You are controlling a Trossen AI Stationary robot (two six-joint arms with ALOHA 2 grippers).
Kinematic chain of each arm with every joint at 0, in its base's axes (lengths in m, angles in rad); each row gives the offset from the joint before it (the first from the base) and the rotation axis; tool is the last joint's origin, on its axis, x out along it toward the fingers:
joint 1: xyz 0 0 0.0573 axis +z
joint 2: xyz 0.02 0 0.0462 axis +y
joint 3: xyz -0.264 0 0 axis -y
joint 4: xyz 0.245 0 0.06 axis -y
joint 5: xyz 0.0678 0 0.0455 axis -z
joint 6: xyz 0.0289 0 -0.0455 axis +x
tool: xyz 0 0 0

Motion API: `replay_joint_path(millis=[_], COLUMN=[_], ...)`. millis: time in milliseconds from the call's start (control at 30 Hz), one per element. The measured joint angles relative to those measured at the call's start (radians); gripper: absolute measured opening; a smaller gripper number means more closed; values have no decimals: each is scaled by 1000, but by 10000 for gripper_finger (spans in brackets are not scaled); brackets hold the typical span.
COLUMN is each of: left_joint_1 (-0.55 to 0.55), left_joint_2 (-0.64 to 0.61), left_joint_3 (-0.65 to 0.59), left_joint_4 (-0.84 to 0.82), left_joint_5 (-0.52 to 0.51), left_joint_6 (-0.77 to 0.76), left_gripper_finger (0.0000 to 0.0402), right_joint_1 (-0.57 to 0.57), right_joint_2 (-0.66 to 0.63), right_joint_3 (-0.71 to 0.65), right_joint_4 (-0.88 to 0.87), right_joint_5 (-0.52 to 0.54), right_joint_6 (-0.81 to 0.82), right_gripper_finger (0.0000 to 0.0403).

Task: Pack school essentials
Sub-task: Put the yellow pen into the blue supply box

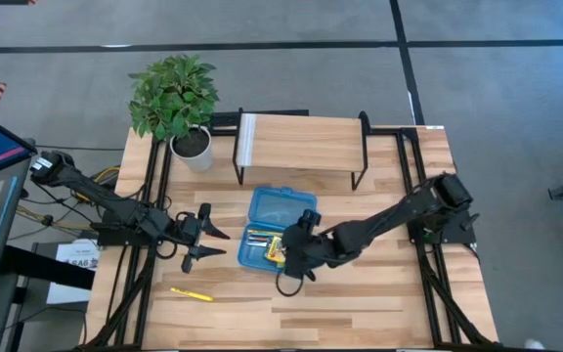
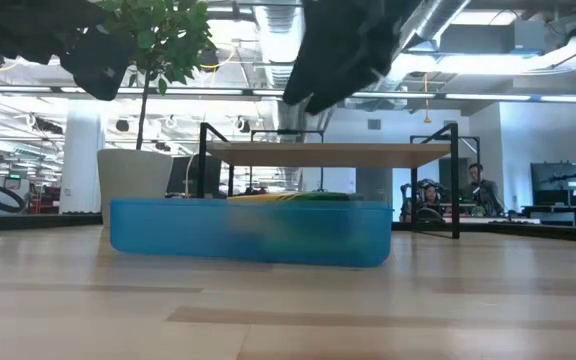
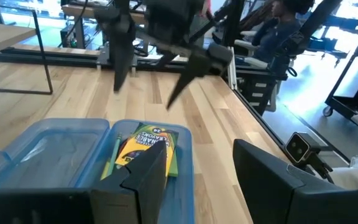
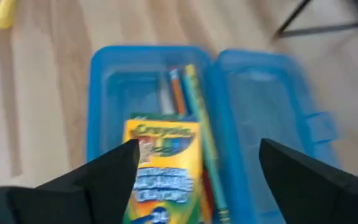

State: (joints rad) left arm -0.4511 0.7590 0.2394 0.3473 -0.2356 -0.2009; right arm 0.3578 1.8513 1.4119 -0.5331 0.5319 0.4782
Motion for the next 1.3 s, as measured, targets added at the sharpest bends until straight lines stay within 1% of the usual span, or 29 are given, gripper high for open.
replay_joint_path(millis=[67, 133, 300, 400, 533, 633, 833, 900, 967, 1067, 1167, 1300], left_joint_1=[0, 0, 0, -1, -35, -74, -187, -237, -290, -367, -449, -531], left_joint_2=[0, 0, 0, 0, 0, 0, 1, 14, 34, 110, 197, 323], left_joint_3=[0, 0, 0, 0, 0, 6, 68, 78, 78, 79, 82, 130], left_joint_4=[1, 0, 1, -7, -45, -112, -313, -338, -352, -357, -356, -377], left_joint_5=[4, 10, 17, 57, 74, 64, -4, -25, -39, -49, -86, -138], left_joint_6=[-3, -3, -20, -37, -77, -123, -209, -242, -314, -419, -505, -592], left_gripper_finger=[174, 174, 174, 174, 174, 174, 174, 174, 174, 174, 174, 174], right_joint_1=[16, 30, 51, 65, 78, 81, 80, 80, 80, 80, 80, 80], right_joint_2=[-26, -56, -163, -222, -279, -289, -274, -275, -276, -276, -276, -276], right_joint_3=[-33, -86, -266, -369, -452, -475, -475, -475, -475, -475, -475, -475], right_joint_4=[17, 54, 256, 393, 512, 542, 580, 591, 591, 603, 601, 604], right_joint_5=[64, 91, 93, 93, 96, 96, 96, 95, 96, 96, 95, 95], right_joint_6=[7, 19, 42, 37, 22, 17, -17, -36, -39, -42, -42, -42], right_gripper_finger=[332, 317, 280, 264, 249, 240, 226, 222, 219, 215, 212, 208])
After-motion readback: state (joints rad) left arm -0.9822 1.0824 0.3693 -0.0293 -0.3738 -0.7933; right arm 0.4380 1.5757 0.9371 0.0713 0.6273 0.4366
